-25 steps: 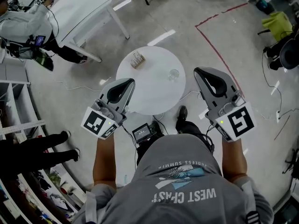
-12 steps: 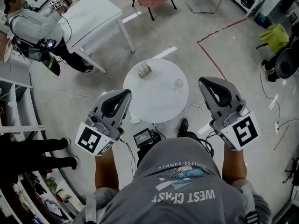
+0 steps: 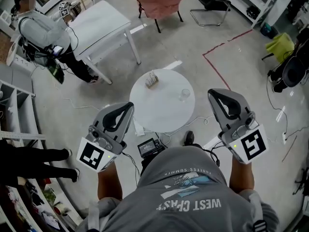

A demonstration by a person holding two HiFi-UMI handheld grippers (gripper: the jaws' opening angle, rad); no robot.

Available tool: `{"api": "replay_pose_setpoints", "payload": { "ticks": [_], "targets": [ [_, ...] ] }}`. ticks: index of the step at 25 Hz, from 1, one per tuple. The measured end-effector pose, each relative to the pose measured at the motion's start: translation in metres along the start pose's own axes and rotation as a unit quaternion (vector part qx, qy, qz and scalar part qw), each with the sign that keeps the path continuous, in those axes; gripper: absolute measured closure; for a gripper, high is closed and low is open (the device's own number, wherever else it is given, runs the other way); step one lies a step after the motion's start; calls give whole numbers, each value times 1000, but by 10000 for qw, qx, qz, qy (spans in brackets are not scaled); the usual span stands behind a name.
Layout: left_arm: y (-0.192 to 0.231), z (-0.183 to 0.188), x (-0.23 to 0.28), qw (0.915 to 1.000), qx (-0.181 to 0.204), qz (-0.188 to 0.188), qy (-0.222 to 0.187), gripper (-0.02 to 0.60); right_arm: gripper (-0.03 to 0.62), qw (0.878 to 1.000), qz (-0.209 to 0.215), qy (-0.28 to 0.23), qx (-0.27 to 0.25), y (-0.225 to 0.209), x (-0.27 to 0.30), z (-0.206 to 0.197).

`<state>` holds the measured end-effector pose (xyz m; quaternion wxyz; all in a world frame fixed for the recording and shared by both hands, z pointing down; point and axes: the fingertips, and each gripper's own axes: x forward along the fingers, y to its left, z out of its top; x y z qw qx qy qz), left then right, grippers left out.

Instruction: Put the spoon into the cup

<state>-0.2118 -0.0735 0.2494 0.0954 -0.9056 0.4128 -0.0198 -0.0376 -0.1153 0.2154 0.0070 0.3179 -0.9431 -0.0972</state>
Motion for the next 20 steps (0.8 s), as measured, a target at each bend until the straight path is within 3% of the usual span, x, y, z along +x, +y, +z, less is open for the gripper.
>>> {"api": "replay_pose_setpoints", "payload": {
  "ticks": [8, 20],
  "targets": [
    [-6, -2, -18, 10000, -59, 68, -13, 578, 594, 9999, -35, 90, -33, 14, -15, 6],
    [-2, -6, -25, 9994, -292, 160, 73, 578, 592, 9978, 99, 638, -122, 21, -24, -14]
  ]
}}
